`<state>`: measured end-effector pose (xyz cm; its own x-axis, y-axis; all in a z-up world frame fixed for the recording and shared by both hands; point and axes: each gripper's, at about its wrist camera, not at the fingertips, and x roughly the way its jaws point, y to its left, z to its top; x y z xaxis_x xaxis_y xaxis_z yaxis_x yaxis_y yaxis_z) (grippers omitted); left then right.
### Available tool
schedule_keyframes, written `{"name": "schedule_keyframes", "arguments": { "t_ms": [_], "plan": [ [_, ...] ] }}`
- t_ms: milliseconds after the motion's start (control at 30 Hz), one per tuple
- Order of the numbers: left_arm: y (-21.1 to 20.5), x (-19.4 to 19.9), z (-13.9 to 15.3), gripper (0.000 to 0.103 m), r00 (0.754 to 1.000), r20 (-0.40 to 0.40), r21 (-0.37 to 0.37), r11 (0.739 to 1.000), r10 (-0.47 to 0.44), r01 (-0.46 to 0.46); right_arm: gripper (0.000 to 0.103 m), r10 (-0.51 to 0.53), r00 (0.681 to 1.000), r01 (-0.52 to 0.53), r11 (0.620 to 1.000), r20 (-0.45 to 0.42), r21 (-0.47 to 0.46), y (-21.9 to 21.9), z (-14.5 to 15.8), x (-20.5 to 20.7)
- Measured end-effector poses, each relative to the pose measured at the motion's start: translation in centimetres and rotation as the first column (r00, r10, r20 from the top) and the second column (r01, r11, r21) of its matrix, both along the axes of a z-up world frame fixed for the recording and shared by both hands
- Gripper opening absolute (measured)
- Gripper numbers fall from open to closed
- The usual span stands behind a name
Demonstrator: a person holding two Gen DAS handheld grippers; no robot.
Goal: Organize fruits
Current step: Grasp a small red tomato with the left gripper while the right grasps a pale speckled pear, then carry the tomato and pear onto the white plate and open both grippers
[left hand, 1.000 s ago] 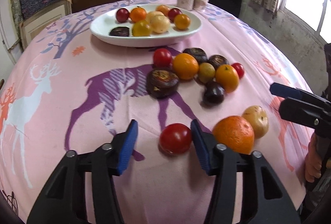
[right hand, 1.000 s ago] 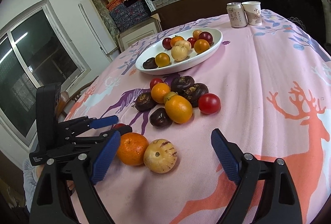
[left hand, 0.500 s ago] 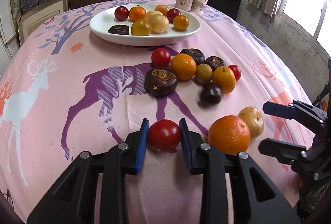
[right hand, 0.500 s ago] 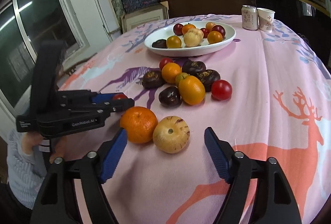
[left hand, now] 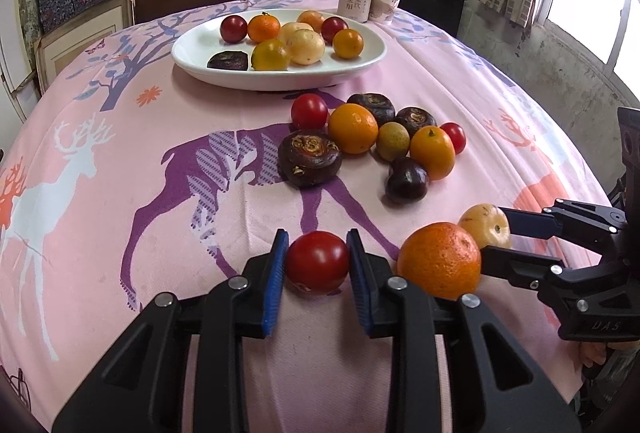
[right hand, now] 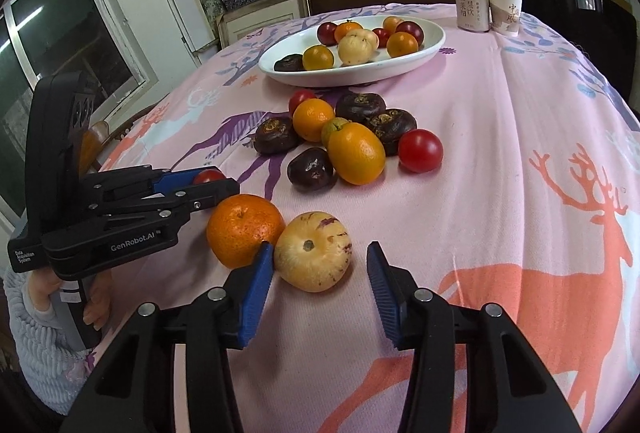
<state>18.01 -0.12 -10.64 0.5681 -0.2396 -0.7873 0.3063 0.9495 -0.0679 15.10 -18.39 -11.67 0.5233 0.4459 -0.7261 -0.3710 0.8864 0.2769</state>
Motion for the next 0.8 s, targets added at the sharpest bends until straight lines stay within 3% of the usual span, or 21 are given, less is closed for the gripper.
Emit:
{"name": "schedule_keyframes", "arguments": {
  "t_ms": [633, 800],
  "plan": [
    [0.4, -0.9, 1.1, 0.029, 0.996, 0.078, 0.013, 0.999, 0.032, -0.033, 0.039, -0.026, 1.0, 0.025, 0.996, 0.013, 0.084, -1.3, 0.4, 0.0],
    [0.1, -0.9, 1.9, 0.029, 0.988, 0.144, 0.064, 0.996, 0.05, -0.06, 0.039, -0.048, 0.998, 0.043, 0.991, 0.033, 0.124, -2.1, 0.9, -0.1]
  ]
}}
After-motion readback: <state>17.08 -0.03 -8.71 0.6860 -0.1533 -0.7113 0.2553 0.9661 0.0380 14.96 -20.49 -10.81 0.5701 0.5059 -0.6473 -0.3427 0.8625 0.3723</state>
